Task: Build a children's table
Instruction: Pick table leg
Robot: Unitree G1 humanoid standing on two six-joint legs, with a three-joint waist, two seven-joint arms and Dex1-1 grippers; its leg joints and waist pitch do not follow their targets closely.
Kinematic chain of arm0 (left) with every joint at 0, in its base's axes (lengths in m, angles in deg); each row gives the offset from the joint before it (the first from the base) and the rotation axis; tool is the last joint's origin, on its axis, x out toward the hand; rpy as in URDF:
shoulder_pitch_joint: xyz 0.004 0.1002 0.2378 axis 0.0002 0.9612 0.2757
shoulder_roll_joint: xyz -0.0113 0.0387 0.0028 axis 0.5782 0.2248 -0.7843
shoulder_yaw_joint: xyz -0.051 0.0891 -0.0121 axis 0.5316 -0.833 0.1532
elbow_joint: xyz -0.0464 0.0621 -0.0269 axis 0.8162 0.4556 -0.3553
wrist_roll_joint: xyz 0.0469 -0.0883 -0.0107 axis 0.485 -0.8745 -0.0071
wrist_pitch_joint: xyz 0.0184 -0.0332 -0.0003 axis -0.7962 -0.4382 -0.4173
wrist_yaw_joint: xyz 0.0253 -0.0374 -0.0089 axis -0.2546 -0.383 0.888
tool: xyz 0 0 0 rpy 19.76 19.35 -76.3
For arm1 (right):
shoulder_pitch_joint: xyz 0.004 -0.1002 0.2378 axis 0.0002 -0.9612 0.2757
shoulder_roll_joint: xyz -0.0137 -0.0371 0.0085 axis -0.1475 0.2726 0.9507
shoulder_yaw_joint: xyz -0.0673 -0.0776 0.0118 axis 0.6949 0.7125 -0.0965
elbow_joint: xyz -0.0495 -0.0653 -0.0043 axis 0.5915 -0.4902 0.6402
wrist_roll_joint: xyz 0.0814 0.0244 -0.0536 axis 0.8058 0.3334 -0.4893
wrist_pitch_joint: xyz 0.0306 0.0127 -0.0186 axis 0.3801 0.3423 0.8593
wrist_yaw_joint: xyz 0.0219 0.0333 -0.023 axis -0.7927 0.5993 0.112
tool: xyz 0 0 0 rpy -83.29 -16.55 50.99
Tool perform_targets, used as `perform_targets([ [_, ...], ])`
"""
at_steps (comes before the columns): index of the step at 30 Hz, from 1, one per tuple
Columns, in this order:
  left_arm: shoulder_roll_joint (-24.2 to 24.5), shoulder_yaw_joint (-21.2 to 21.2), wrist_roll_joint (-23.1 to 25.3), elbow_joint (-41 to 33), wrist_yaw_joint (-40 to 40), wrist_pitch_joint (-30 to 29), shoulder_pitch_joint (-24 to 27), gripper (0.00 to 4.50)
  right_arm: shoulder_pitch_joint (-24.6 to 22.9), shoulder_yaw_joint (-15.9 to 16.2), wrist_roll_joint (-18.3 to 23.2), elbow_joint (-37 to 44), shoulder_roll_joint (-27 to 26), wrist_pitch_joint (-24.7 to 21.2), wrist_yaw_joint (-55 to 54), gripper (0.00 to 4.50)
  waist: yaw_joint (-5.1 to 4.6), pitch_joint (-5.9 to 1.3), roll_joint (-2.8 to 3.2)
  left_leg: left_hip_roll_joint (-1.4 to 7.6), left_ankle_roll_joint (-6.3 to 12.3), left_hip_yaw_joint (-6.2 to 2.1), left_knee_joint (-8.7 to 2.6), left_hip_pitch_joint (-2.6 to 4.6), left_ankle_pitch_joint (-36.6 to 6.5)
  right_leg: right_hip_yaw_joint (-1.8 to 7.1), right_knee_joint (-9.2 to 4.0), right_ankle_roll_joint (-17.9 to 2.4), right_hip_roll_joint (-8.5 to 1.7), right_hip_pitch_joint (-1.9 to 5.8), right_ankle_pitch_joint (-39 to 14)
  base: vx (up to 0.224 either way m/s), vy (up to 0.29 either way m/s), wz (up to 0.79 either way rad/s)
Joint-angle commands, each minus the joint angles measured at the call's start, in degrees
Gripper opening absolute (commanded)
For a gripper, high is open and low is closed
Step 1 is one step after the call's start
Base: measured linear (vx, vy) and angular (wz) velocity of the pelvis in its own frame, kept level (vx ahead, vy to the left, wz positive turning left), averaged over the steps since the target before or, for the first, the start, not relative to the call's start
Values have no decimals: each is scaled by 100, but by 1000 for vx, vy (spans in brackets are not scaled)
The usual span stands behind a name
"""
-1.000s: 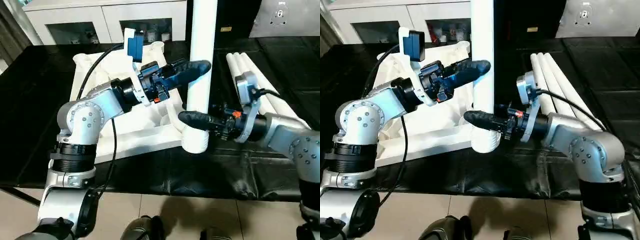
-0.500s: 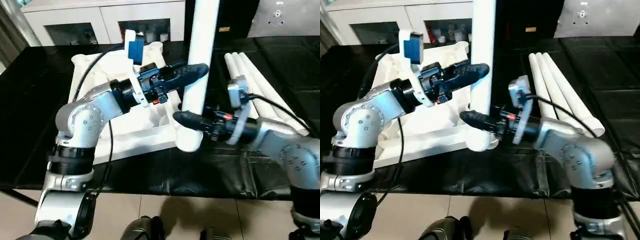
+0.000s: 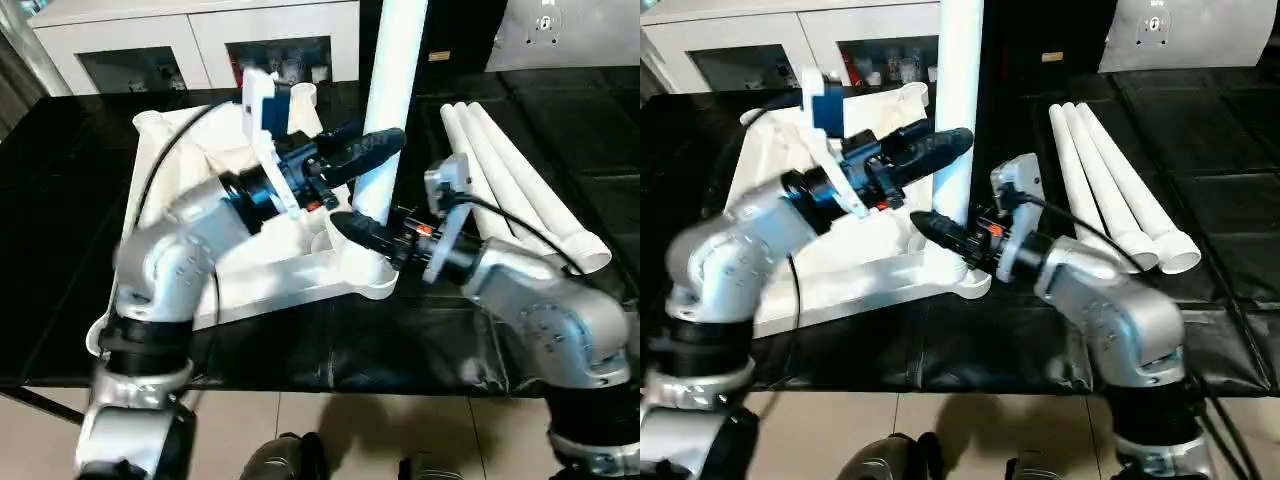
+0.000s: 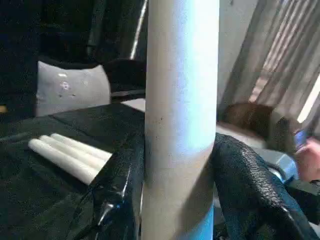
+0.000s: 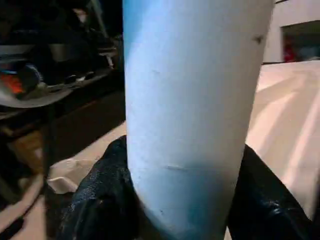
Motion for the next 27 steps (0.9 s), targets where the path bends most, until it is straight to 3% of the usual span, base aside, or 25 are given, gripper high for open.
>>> perform_targets([
  [1, 69, -211, 541, 122, 373, 45, 249, 248, 38, -19, -373, 74, -33, 424, -321, 192, -52, -463, -85, 654, -765, -433, -568, 342, -2682, 291, -504, -789, -506, 45, -1513, 0, 0, 0],
  [3, 66, -285, 751, 133, 509, 192, 386, 248, -45, 72, -555, -2, -17, 624, -353, 192, -70, -459, -119, 649, -705, -424, -560, 333, -2591, 298, -526, -809, -511, 45, -1470, 0, 0, 0],
  [6, 28, -282, 804, 101, 502, 352, 588, 248, -161, 150, -680, -92, -24, 802, -331, 191, -68, -454, -120, 649, -535, -406, -540, 314, -2429, 309, -542, -861, -529, 61, -1466, 0, 0, 0],
  [9, 41, -253, 746, 137, 462, 342, 699, 248, -242, 206, -752, -122, -13, 872, -296, 191, -76, -464, -163, 651, -374, -389, -535, 297, -2195, 300, -529, -914, -502, 69, -1316, 0, 0, 0],
  [10, 41, -262, 721, 148, 429, 365, 750, 248, -278, 231, -797, -128, -12, 933, -275, 191, -73, -461, -147, 656, -350, -392, -536, 300, -2169, 300, -521, -926, -501, 65, -1282, 0, 0, 0],
  [12, 66, -309, 705, 146, 349, 420, 889, 248, -344, 307, -907, -155, 2, 1083, -227, 191, -62, -467, -207, 664, -229, -375, -529, 282, -2061, 301, -516, -966, -515, 71, -1269, 0, 0, 0],
  [15, 69, -281, 657, 79, 341, 432, 1078, 248, -423, 360, -963, -149, 19, 1184, -165, 191, -74, -451, -202, 667, -175, -357, -533, 285, -2019, 302, -528, -968, -504, 63, -1290, 0, 0, 0],
  [20, -39, -72, 351, -88, 361, 305, 1172, 248, -469, 320, -931, -113, -23, 1195, -183, 191, -102, -429, -275, 651, -168, -342, -520, 301, -2103, 313, -550, -968, -503, 43, -1620, 0, 0, 0],
  [21, -35, -63, 295, -123, 338, 295, 1195, 248, -482, 293, -909, -100, -50, 1196, -188, 191, -106, -421, -248, 652, -198, -351, -522, 305, -2153, 312, -553, -943, -501, 30, -1718, 0, 0, 0],
  [23, 14, -110, 343, -124, 323, 308, 1214, 248, -490, 281, -907, -88, -54, 1207, -189, 191, -126, -411, -250, 663, -275, -364, -552, 313, -2279, 308, -550, -893, -480, 15, -1751, 0, 0, 0],
  [24, 42, -146, 402, -118, 332, 329, 1223, 248, -499, 280, -909, -78, -50, 1216, -187, 191, -143, -411, -292, 669, -310, -367, -571, 315, -2342, 303, -549, -871, -468, 15, -1709, 0, 0, 0],
  [25, 42, -146, 402, -118, 332, 329, 1223, 248, -499, 280, -909, -78, -50, 1216, -187, 191, -142, -416, -279, 668, -328, -370, -574, 319, -2360, 302, -538, -869, -471, 14, -1683, 0, 0, 0],
  [27, 133, -253, 589, -130, 343, 420, 1251, 248, -523, 238, -931, -86, -62, 1286, -208, 191, -166, -411, -349, 666, -344, -359, -581, 303, -2379, 311, -550, -872, -497, 21, -1658, 0, 0, 0],
])
